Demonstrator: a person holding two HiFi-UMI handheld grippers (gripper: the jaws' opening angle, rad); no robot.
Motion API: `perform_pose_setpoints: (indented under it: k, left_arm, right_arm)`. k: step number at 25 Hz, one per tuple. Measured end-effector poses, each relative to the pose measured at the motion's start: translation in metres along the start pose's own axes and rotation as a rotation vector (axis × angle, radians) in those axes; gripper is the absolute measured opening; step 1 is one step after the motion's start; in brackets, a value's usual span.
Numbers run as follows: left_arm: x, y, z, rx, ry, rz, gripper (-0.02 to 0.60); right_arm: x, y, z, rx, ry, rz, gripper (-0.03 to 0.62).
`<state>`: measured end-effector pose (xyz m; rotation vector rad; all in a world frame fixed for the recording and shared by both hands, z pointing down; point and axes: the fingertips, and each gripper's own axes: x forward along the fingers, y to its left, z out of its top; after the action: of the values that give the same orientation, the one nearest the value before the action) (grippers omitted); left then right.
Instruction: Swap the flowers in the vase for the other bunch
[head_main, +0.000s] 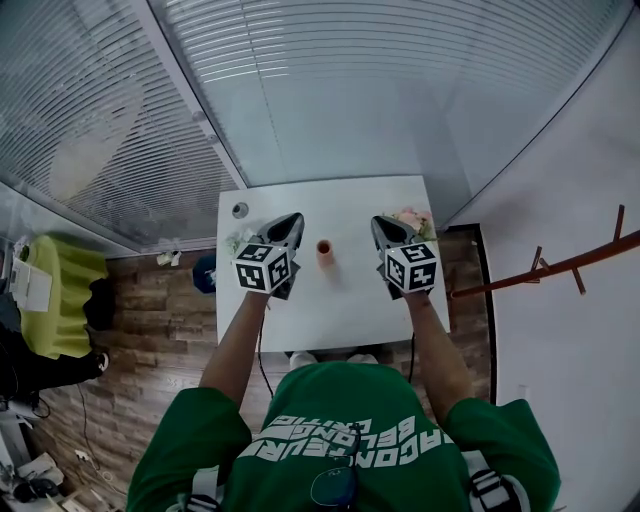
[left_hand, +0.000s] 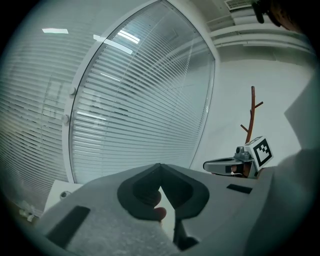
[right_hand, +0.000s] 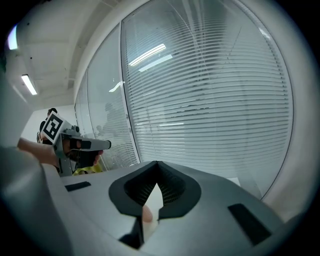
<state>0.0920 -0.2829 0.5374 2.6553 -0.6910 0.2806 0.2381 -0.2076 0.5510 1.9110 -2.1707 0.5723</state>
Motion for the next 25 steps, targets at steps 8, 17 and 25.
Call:
perform_pose_setpoints:
  k: [8, 17, 25]
  left_arm:
    - [0.001, 0.009, 0.002, 0.003, -0.01, 0.014, 0.002]
    - [-0.012, 0.024, -0.009, -0.032, -0.005, -0.012, 0.002]
    - [-0.011, 0.015, -0.015, -0.002, 0.021, -0.135, 0.002]
  right_arm:
    - [0.007, -0.001, -0.002, -0.005, 0.003, 0.003, 0.014]
    - [0.004, 0.014, -0.008, 0.002, 0.012, -0.026, 0.014]
    - [-0.01, 0.025, -0.017, 0.027, -0.002, -0.139, 0.014]
